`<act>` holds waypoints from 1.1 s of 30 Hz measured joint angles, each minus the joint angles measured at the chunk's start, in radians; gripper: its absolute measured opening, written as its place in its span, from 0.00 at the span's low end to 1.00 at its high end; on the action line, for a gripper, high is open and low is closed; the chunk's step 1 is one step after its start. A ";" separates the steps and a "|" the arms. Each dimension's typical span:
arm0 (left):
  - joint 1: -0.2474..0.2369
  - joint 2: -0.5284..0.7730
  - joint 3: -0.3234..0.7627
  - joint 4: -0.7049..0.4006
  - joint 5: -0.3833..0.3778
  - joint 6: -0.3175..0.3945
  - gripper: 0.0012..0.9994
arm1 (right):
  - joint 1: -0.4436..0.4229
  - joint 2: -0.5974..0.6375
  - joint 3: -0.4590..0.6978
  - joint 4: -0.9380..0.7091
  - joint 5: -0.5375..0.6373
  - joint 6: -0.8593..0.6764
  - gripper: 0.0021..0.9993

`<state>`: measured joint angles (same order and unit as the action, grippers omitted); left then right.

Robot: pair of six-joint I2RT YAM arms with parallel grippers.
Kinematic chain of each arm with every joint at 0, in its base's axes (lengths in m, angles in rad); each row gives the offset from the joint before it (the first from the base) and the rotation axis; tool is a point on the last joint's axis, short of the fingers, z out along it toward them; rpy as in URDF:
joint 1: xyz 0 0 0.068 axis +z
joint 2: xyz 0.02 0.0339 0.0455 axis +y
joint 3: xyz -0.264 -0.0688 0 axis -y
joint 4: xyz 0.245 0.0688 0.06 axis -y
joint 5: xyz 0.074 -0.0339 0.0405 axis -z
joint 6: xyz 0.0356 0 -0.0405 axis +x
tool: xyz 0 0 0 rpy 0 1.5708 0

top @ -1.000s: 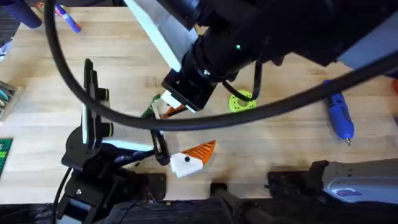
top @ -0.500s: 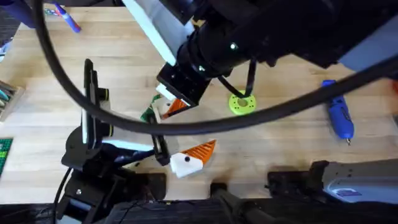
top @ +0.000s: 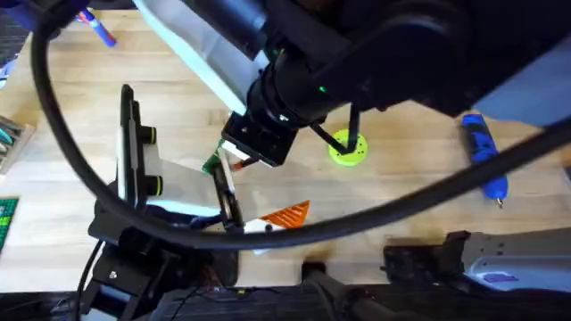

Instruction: Pick up the gripper from the table and insert it into the empty holder that is missing its gripper. Then pick up a screw, insert it into the mounting hole, and use the screwdriver to tighten it. Finally, clean up the table by picking up the vegetable and placing it into the bucket.

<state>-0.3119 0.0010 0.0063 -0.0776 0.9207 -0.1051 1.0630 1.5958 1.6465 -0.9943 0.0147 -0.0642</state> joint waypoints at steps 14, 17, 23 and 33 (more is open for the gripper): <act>0.000 0.000 0.000 0.000 0.000 0.000 0.99 | 0.000 0.020 0.000 0.000 0.000 -0.023 0.01; 0.000 0.000 0.000 0.000 0.000 0.000 0.99 | 0.000 0.042 0.000 -0.001 0.000 -0.023 0.01; 0.000 0.000 0.000 0.000 0.000 -0.008 0.99 | 0.001 0.060 0.000 0.000 -0.001 -0.025 0.01; 0.000 0.000 0.000 0.000 0.000 -0.008 0.99 | 0.001 0.060 0.000 0.000 -0.001 -0.026 0.01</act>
<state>-0.3119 0.0010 0.0063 -0.0780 0.9210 -0.1127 1.0641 1.6559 1.6463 -0.9946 0.0139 -0.0902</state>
